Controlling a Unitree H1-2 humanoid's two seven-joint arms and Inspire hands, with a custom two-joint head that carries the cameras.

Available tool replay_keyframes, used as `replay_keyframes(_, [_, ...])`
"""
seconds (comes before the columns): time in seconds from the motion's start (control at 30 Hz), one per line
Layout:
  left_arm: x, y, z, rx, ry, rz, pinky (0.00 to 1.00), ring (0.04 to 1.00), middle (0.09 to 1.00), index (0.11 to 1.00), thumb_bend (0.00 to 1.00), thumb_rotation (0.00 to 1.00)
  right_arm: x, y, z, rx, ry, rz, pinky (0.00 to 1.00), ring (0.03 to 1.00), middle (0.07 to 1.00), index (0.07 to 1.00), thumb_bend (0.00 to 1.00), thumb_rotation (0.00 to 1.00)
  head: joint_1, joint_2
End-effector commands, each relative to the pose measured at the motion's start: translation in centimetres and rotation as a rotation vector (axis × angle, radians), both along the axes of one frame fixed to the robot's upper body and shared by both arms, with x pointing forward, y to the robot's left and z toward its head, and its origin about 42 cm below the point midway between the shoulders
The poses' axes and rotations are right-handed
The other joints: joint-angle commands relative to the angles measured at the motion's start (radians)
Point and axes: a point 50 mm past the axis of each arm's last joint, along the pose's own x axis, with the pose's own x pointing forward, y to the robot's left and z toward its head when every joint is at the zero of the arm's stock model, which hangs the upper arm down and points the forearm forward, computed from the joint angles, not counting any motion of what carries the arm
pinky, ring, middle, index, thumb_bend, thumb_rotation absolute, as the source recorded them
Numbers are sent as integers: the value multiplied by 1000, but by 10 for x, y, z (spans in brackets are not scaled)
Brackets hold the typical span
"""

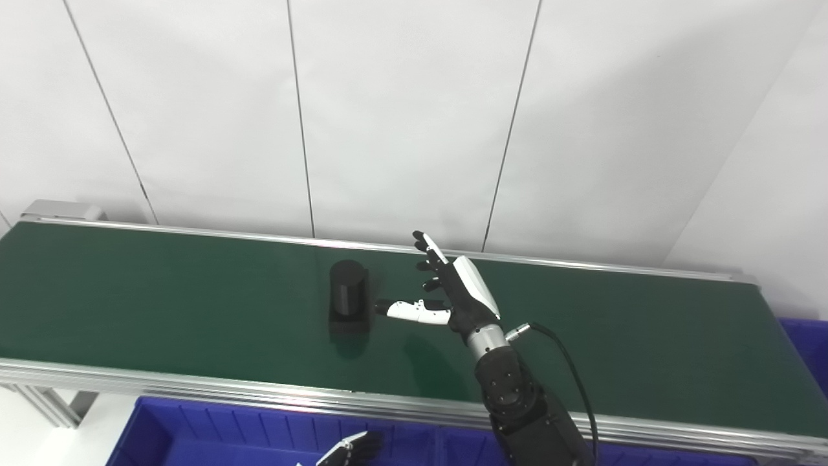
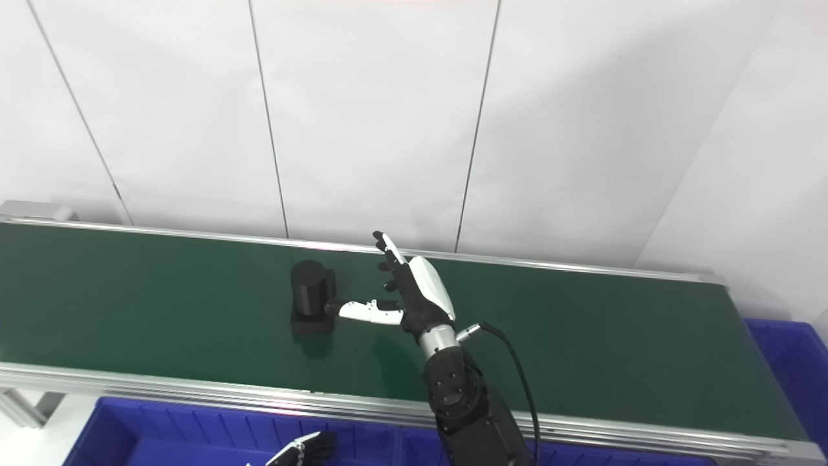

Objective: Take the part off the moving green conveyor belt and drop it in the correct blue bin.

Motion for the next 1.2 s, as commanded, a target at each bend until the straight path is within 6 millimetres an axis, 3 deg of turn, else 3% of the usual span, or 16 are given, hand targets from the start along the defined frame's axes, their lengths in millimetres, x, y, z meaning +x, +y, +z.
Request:
replay_keyframes(0.0, [5,-4,8,-22,-51,-13,763,790,794,777,723,646,14,18,28,6,-82,13,741,882,960,974,986,584,1,-1])
replay_keyframes(0.4, [7,-8,6,34,-81,-51,746,790,800,787,766,678,28,37,14,-52,-17,30,786,910,966,972,1000,541,22,-6])
replay_keyframes(0.83, [7,-16,6,58,-118,-45,721,766,786,783,778,676,32,56,-5,-52,59,43,754,890,960,962,965,458,34,-4])
replay_keyframes(1.17, [5,-17,6,70,-135,-40,721,765,787,785,774,674,32,62,-17,41,45,-31,583,710,845,850,823,236,26,1])
